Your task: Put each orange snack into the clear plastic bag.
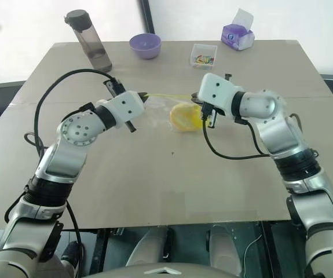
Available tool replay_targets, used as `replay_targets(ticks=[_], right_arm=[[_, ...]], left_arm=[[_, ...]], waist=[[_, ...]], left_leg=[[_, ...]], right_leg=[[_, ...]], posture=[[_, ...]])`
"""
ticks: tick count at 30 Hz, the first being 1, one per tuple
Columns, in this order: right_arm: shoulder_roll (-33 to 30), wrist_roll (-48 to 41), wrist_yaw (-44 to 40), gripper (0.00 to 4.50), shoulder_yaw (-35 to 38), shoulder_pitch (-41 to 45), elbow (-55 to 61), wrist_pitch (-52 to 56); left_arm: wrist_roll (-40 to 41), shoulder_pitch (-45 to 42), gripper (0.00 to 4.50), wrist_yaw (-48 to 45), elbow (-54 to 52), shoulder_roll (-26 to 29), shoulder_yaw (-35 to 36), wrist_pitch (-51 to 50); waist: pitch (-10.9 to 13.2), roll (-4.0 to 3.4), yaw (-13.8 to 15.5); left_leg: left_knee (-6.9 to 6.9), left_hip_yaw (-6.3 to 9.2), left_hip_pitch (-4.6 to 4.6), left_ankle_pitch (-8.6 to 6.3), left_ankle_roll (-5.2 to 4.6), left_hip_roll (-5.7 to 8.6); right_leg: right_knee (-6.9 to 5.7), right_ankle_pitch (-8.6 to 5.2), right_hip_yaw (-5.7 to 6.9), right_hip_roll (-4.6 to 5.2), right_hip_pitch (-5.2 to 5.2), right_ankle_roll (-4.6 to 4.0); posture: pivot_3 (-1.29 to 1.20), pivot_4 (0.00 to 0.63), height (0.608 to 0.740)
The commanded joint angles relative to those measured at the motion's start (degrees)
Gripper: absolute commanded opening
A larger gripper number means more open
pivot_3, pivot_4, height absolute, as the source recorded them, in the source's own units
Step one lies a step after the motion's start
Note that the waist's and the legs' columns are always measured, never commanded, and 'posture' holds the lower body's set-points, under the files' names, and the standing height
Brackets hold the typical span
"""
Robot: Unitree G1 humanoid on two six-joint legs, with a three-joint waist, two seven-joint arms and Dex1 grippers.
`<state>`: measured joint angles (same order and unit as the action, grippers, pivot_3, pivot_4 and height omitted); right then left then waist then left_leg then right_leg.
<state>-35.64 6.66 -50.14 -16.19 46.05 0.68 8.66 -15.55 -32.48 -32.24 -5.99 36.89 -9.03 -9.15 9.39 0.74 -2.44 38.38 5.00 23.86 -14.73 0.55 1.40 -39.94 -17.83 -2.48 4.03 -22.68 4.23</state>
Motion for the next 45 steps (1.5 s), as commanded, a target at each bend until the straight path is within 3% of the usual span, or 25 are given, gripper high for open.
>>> replay_targets(ticks=[1,7,11,19,24,29,31,37,45], right_arm=[[-2.82,-0.12,0.11,0.03,4.16,-0.30,0.95,0.59],[-5.91,-0.28,0.24,0.03,5.71,-1.07,1.00,0.83],[-4.62,-0.22,1.79,0.03,5.85,-0.11,0.74,1.23],[0.31,5.00,11.03,0.03,5.66,11.17,-11.36,-5.84],[0.48,2.03,9.41,0.03,7.47,11.98,-10.38,-5.91],[-3.07,-2.37,0.75,0.03,7.16,4.34,-1.71,0.88],[-4.95,-5.28,-3.04,0.03,6.71,-1.81,4.99,7.51],[-8.39,-8.62,-7.35,0.03,5.21,-13.76,17.75,18.74],[-10.43,-9.26,-7.56,0.03,5.81,-16.35,18.02,20.56]], left_arm=[[-0.46,0.12,0.00,1.71,0.83,1.55,3.57,0.56],[-0.24,-0.18,0.00,1.99,1.79,1.31,3.29,1.44],[0.15,-1.59,0.00,2.81,2.80,-1.14,1.97,2.16],[-1.32,-17.07,0.00,10.24,14.62,-7.05,2.10,5.25],[1.44,-17.91,0.00,11.43,14.72,-7.01,4.93,7.19],[5.36,-5.44,0.00,4.91,3.37,-4.77,5.79,3.11],[7.96,3.70,0.00,1.84,-5.44,-4.31,6.13,-1.54],[10.12,22.20,0.00,0.00,-22.35,-3.77,7.67,-12.18],[11.04,32.96,0.00,0.04,-30.07,-3.75,7.52,-15.64]], waist=[[0.00,0.00,0.01],[0.00,0.00,0.00],[0.00,0.00,-0.01],[0.03,0.05,-0.04],[0.03,0.04,-0.43],[0.01,0.01,-0.95],[0.01,0.02,-0.94],[0.02,0.02,-0.78],[0.02,0.01,0.38]], left_leg=[[0.00,0.00,0.00,0.00,0.00,0.00],[0.00,0.00,0.00,0.00,0.00,0.00],[0.00,-0.01,0.00,0.00,0.00,-0.01],[0.00,0.00,0.03,0.01,0.01,0.03],[-0.14,-0.02,0.03,0.00,0.01,0.02],[-0.14,0.00,0.04,0.00,0.01,0.01],[-0.08,0.01,0.08,0.00,0.01,0.01],[-0.04,0.00,0.00,-0.08,-0.14,-0.13],[0.00,0.08,-0.22,-0.18,-0.30,-0.14]], right_leg=[[0.00,0.00,0.00,0.00,0.00,0.00],[0.00,0.00,0.00,0.00,0.00,0.00],[-0.01,0.00,-0.01,-0.01,0.00,0.00],[0.00,0.00,0.02,0.00,-0.02,0.00],[0.09,0.00,0.00,0.02,-0.12,0.00],[0.05,0.00,-0.03,0.03,-0.12,0.00],[0.04,0.00,-0.03,0.03,-0.12,0.00],[-0.05,0.00,-0.10,0.01,-0.05,0.00],[-0.02,0.01,-0.01,-0.01,0.22,0.00]], posture=[[0.00,0.150,0.740],[0.00,0.150,0.740],[0.00,0.150,0.740],[0.00,0.150,0.740],[0.00,0.150,0.740],[0.00,0.150,0.740],[0.00,0.150,0.740],[0.00,0.150,0.740],[0.00,0.150,0.740]])
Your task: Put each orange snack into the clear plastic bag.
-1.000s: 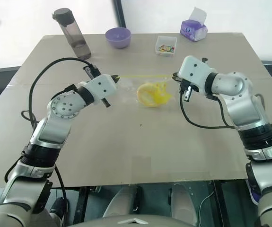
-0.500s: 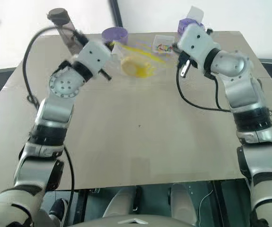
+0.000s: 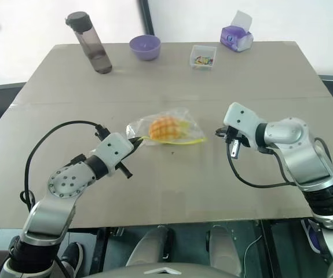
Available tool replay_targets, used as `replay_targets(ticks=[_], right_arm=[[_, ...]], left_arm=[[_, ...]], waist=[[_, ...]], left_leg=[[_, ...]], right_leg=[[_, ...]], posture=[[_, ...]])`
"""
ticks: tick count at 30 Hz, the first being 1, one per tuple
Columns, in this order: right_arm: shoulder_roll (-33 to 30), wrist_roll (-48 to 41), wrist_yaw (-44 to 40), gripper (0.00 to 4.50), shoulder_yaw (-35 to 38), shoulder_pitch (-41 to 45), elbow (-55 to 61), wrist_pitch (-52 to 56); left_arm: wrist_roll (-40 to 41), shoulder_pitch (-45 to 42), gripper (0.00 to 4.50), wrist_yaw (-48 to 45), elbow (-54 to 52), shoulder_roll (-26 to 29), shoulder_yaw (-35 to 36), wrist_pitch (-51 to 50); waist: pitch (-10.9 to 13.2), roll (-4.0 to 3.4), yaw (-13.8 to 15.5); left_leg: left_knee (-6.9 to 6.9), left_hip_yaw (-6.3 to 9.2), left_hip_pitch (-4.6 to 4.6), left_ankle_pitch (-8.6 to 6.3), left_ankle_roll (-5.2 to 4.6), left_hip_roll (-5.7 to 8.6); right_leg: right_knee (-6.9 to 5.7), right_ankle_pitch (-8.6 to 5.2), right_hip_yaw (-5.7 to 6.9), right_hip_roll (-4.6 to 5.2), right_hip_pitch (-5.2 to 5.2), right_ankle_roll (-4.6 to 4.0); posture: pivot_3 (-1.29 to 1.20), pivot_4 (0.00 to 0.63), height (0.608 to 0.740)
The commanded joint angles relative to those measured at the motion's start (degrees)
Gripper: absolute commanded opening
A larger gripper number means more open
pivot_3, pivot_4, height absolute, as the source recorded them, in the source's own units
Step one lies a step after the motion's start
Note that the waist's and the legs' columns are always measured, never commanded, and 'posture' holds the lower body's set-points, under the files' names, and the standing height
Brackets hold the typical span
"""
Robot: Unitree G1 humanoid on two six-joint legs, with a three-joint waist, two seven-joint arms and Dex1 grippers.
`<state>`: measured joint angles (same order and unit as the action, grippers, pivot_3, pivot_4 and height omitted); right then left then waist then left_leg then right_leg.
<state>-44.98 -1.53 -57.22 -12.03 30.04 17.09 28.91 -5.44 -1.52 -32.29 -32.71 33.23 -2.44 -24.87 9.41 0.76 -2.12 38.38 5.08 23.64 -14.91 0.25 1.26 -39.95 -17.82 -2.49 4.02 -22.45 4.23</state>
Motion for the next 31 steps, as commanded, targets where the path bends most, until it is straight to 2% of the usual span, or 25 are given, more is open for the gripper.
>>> replay_targets(ticks=[1,4,6,9,10,12,13,16,20,22,24,25,26,27,31], right_arm=[[-1.10,-1.27,-0.51,0.03,1.72,-0.40,1.61,0.39],[-1.07,-2.38,-0.48,0.03,2.42,-1.08,1.28,0.35],[-1.20,-4.03,-1.03,0.00,3.44,-2.24,0.92,-0.09],[-0.55,-7.54,-1.00,0.94,6.10,-5.47,-0.72,2.53],[-0.31,-8.17,-0.54,1.47,6.59,-6.22,-1.01,3.27],[0.60,-10.99,0.42,2.33,9.42,-8.82,-2.17,5.60],[1.33,-11.59,1.82,2.33,11.19,-10.50,-3.69,5.28],[2.63,-12.91,3.69,2.33,15.71,-15.46,-7.17,1.96],[1.58,-18.85,-1.43,2.33,19.98,-22.70,-8.41,2.69],[1.01,-21.21,-3.88,2.33,21.13,-24.73,-9.43,2.42],[0.42,-21.16,-5.06,2.33,22.55,-26.15,-12.09,-1.12],[0.70,-21.19,-5.42,2.33,23.52,-26.39,-13.08,-4.01],[2.67,-18.77,-3.40,2.33,25.91,-27.12,-13.78,-15.60],[4.41,-18.85,-2.79,2.33,28.66,-27.49,-14.17,-22.80],[1.52,-25.22,-8.49,2.33,28.37,-28.02,-14.41,-13.88]], left_arm=[[1.17,2.38,0.00,0.14,-3.45,-0.23,0.99,0.01],[0.95,3.82,0.00,-0.49,-2.86,0.89,0.76,2.04],[2.76,4.86,0.64,-0.06,-2.02,-0.26,1.85,2.61],[6.49,5.71,1.94,0.32,-0.20,-3.45,2.60,5.00],[8.80,6.05,2.38,-0.32,-0.68,-4.48,3.31,4.56],[20.36,8.78,2.38,-1.82,-4.65,-8.06,8.01,-1.62],[24.09,11.18,2.38,-2.83,-6.47,-8.12,10.08,-4.36],[28.36,18.10,2.38,-5.36,-10.14,-5.01,13.26,-8.77],[34.11,24.63,2.38,-7.69,-11.27,-3.62,18.78,-8.17],[36.59,25.90,2.38,-7.53,-10.90,-3.90,20.81,-8.44],[34.57,27.50,2.38,-8.30,-9.97,-3.42,21.57,-4.59],[34.58,27.87,2.38,-8.14,-9.63,-3.50,21.96,-4.00],[35.03,28.22,2.38,-7.91,-9.25,-3.62,22.52,-3.78],[35.92,28.20,2.38,-7.67,-9.09,-3.79,23.00,-3.77],[35.85,29.10,2.38,-8.28,-8.67,-3.14,22.84,-2.40]], waist=[[0.00,0.00,0.14],[0.00,0.00,0.20],[0.00,0.00,0.21],[0.00,0.01,0.47],[0.00,0.01,0.52],[0.00,0.00,0.61],[-0.02,0.03,0.55],[-0.02,0.02,0.41],[-0.02,-0.04,0.65],[0.05,-0.07,1.01],[0.06,-0.10,1.08],[0.06,-0.10,1.09],[0.06,-0.11,1.11],[0.07,-0.11,1.18],[0.10,-0.20,1.17]], left_leg=[[0.00,0.00,0.02,0.00,0.00,0.00],[0.00,0.00,0.07,0.00,0.00,0.00],[-0.01,-0.01,0.06,0.00,0.00,-0.01],[-0.02,0.00,0.07,-0.01,-0.01,-0.04],[-0.01,0.00,0.07,-0.01,-0.02,-0.05],[-0.01,-0.01,0.06,-0.01,-0.02,-0.05],[-0.01,-0.01,0.06,-0.01,-0.02,-0.07],[-0.04,-0.05,0.06,-0.04,-0.05,-0.14],[-0.05,-0.07,-0.01,-0.05,-0.07,-0.13],[-0.07,-0.07,-0.38,-0.08,-0.12,-0.13],[-0.13,-0.12,-1.10,-0.20,-0.27,-0.18],[-0.14,-0.13,-1.18,-0.22,-0.29,-0.18],[-0.13,-0.16,-1.27,-0.22,-0.30,-0.18],[-0.14,-0.18,-1.38,-0.23,-0.31,-0.18],[-0.20,-0.18,-1.65,-0.27,-0.33,-0.22]], right_leg=[[0.02,0.00,0.00,0.01,-0.01,0.00],[0.06,0.00,0.00,0.02,-0.03,0.00],[0.07,0.00,0.00,0.02,-0.02,0.00],[0.08,0.00,0.01,0.03,-0.01,0.00],[0.09,0.00,0.02,0.04,-0.01,0.00],[0.07,0.00,0.00,0.03,-0.01,0.00],[0.08,0.00,-0.01,0.03,-0.01,0.00],[0.12,-0.01,-0.03,0.01,-0.02,-0.01],[0.10,-0.01,-0.04,0.02,0.06,-0.02],[0.18,-0.02,-0.02,0.02,0.49,-0.03],[0.33,-0.04,-0.01,0.01,1.20,-0.05],[0.38,-0.04,-0.01,0.00,1.27,-0.05],[0.42,-0.04,-0.03,0.01,1.36,-0.05],[0.47,-0.04,-0.04,0.01,1.49,-0.04],[0.64,-0.03,-0.03,0.00,1.85,-0.03]], posture=[[0.00,0.150,0.740],[0.00,0.150,0.740],[0.00,0.150,0.740],[0.00,0.150,0.740],[0.00,0.150,0.740],[0.00,0.150,0.740],[0.00,0.150,0.740],[0.00,0.150,0.740],[0.00,0.150,0.740],[0.00,0.150,0.740],[0.00,0.150,0.740],[0.00,0.150,0.740],[0.00,0.150,0.740],[0.00,0.150,0.740],[0.00,0.150,0.740]])
